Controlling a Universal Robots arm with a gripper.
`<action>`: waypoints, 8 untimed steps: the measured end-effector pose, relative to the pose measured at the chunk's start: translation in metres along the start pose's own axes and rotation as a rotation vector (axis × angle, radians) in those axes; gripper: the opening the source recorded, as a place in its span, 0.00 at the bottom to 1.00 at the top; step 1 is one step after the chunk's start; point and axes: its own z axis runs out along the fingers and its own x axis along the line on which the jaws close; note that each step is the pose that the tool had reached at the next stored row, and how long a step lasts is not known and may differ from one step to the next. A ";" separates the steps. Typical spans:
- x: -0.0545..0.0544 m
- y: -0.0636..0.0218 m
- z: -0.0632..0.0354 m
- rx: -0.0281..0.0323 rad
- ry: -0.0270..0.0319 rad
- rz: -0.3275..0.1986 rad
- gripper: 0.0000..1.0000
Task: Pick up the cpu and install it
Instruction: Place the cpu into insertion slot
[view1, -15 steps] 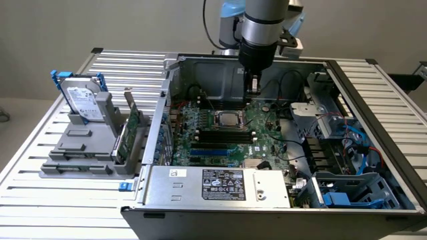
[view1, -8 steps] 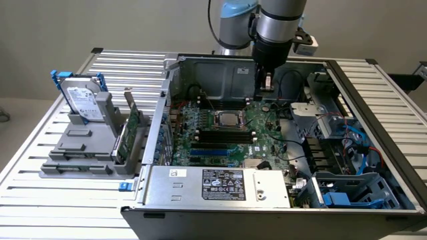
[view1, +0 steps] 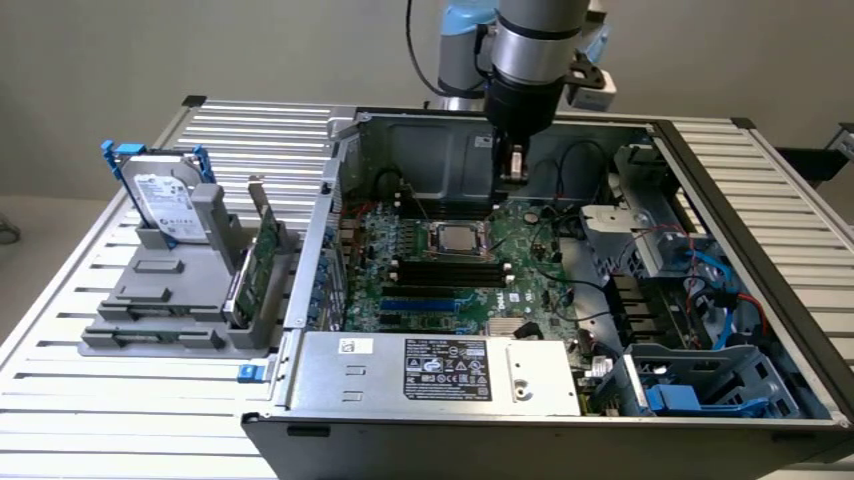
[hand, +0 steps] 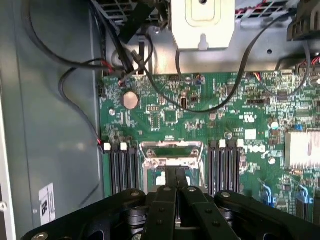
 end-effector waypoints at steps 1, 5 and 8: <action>0.000 -0.0045 -0.0001 0.0001 0.0011 0.000 0.11; -0.001 -0.0225 -0.0008 0.0002 0.0042 0.000 0.11; -0.002 -0.0361 -0.0011 0.0003 0.0046 0.000 0.11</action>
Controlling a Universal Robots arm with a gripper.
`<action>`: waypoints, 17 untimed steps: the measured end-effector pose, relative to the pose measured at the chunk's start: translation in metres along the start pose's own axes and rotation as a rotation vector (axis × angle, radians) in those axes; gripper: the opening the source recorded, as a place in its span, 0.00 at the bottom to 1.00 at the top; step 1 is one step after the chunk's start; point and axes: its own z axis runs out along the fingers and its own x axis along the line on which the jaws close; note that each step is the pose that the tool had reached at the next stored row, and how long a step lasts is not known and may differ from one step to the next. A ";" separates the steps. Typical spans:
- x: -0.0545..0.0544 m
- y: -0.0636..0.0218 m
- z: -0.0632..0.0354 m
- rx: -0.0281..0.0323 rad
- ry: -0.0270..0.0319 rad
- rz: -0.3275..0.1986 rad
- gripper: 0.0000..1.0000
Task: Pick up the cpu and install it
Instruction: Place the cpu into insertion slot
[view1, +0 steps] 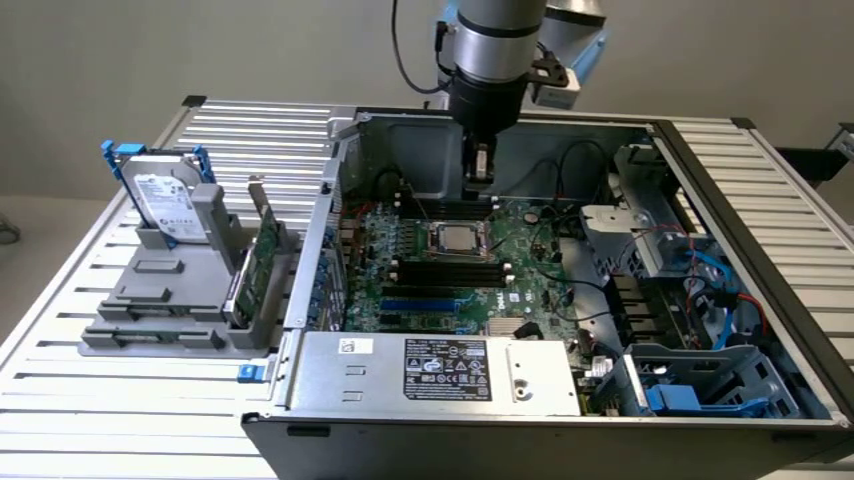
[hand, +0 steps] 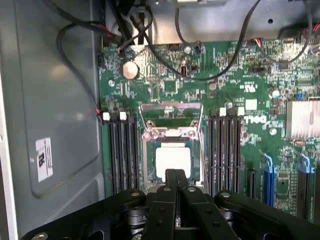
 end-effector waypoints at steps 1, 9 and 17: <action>0.000 -0.0045 -0.0001 0.0000 0.0001 0.000 0.11; -0.002 -0.0408 -0.0009 0.0034 0.0013 0.000 0.11; -0.002 -0.0503 -0.0010 0.0043 0.0013 -0.006 0.11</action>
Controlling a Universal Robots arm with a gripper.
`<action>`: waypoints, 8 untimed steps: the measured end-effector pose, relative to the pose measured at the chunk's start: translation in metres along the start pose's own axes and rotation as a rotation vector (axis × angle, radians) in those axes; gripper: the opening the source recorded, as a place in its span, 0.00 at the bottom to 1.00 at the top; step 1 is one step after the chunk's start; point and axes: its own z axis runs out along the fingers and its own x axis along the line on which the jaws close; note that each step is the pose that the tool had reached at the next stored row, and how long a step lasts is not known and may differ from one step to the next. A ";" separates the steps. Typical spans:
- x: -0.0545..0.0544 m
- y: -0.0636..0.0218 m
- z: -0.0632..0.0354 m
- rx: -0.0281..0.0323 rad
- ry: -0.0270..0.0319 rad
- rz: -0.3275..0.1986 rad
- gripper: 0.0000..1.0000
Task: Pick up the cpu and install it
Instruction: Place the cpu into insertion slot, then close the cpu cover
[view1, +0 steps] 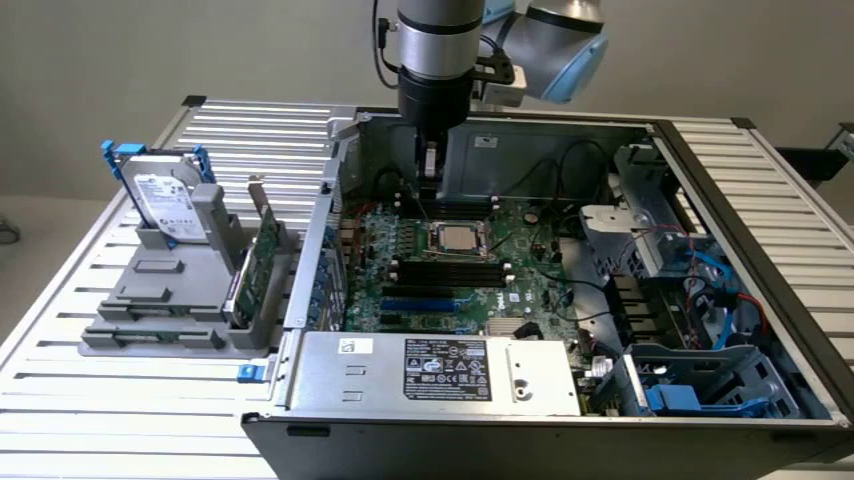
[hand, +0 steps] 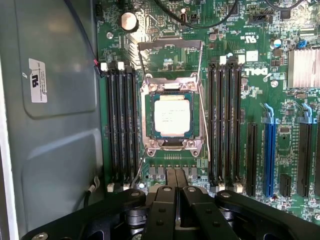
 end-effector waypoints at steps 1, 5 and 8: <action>0.000 0.0000 0.0000 0.0001 0.0000 -0.001 0.11; 0.000 0.0000 0.0000 0.0004 0.0000 -0.005 0.11; 0.000 0.0000 0.0000 0.0006 -0.0001 -0.009 0.11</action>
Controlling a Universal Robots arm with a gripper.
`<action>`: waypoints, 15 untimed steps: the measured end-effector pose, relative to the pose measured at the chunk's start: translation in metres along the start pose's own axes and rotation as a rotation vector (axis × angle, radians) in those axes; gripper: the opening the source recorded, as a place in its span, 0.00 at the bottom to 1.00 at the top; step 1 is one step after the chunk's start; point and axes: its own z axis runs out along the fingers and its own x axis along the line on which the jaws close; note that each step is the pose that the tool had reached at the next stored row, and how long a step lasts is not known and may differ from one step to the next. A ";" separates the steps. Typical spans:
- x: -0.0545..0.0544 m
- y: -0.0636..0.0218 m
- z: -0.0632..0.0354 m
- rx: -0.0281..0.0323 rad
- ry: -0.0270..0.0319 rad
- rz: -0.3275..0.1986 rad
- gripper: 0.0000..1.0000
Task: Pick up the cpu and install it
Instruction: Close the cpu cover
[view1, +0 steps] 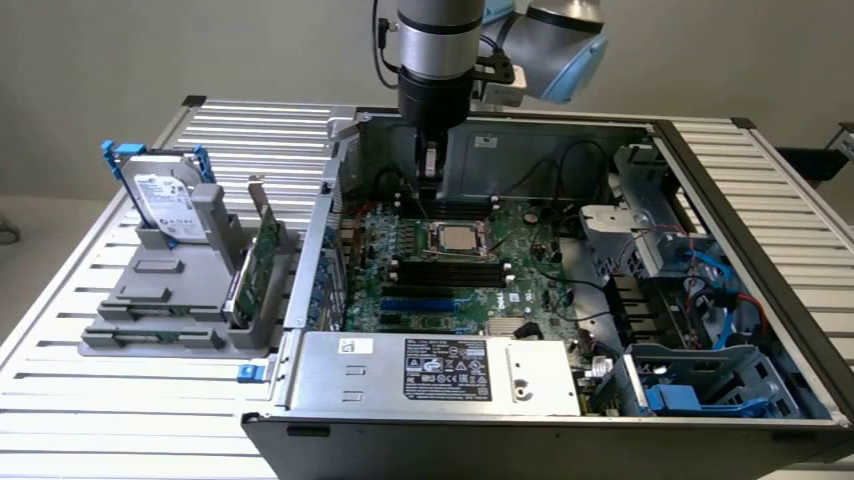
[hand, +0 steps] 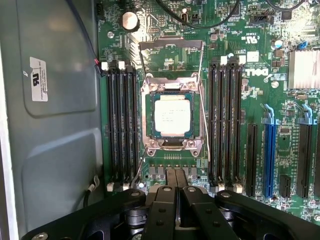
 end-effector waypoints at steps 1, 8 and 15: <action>0.000 0.0000 0.0000 0.0001 0.0000 -0.001 0.11; 0.001 0.0144 -0.0003 0.0268 -0.0056 -0.002 0.11; 0.002 0.0463 -0.0006 0.0331 0.0088 -0.001 0.11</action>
